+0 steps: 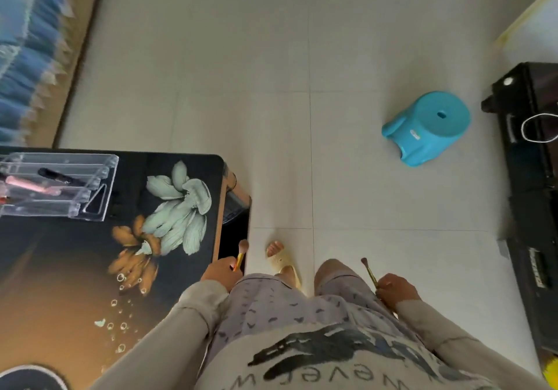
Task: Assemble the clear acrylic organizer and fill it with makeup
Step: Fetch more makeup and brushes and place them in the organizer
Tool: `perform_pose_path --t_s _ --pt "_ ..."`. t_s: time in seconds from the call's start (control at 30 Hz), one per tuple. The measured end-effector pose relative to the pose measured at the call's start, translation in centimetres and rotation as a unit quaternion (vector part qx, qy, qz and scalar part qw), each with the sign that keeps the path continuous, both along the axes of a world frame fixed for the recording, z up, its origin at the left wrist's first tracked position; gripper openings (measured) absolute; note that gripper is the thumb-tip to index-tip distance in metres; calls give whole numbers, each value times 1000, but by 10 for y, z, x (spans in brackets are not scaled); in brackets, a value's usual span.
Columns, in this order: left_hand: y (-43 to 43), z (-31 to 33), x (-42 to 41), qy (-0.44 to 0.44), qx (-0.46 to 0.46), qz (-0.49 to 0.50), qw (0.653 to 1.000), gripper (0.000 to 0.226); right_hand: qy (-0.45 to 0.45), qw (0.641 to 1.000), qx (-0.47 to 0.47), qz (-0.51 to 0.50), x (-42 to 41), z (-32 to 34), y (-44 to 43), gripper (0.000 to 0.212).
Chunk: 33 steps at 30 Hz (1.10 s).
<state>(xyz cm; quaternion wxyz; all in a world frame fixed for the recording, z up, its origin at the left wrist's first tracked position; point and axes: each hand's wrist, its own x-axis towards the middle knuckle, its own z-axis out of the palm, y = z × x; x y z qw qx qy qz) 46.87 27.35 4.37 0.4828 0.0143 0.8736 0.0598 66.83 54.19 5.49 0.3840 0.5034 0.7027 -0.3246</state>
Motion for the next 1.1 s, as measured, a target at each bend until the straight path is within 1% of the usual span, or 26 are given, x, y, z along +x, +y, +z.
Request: perform_pose_path --t_s 0.07,0.13,0.2,0.3,0.37,0.43,0.47,0.6,0.67,0.77,0.8,0.9,0.93,1.0,1.1 --pt "19 4 -28 9 4 -23 1000 34 3 999 21 -42 -11 3 9 26" --pt "35 7 -50 11 12 -40 999 35 4 997 36 -73 -21 6 22 25" --pt "49 7 -69 -2 22 -35 999 28 3 996 35 -82 -35 7 38 25" --pt "67 2 -90 -14 27 -41 999 10 2 997 28 -77 -64 7 63 26" --pt "80 -5 -102 -23 19 -34 999 15 1 998 22 -60 -91 5 84 27" --pt "91 -11 -112 -32 1 -21 999 29 -6 1000 12 -21 -122 2 108 28" --pt "97 -13 -116 -38 -12 -14 999 32 -11 1000 9 8 -140 0 121 28" --pt "121 -15 -126 -40 -27 55 997 23 -6 993 20 114 -214 -2 178 26" --pt "133 -14 -129 -52 -28 92 994 15 7 992 10 125 -249 0 203 24" --pt "156 -12 -134 -70 -18 145 987 13 48 990 -7 135 -302 3 232 14" --pt "163 -10 -137 -73 -17 167 983 15 60 987 -10 147 -318 5 238 9" --pt "176 -12 -147 -72 -18 244 967 24 78 980 -17 181 -361 5 247 10" --pt "178 -13 -152 -70 -16 270 960 23 76 979 -20 189 -374 6 247 10" --pt "180 -16 -160 -70 -13 306 950 14 72 975 -28 208 -399 6 246 10" --pt "179 -20 -179 -62 -14 325 944 15 63 963 -34 260 -436 2 238 9"
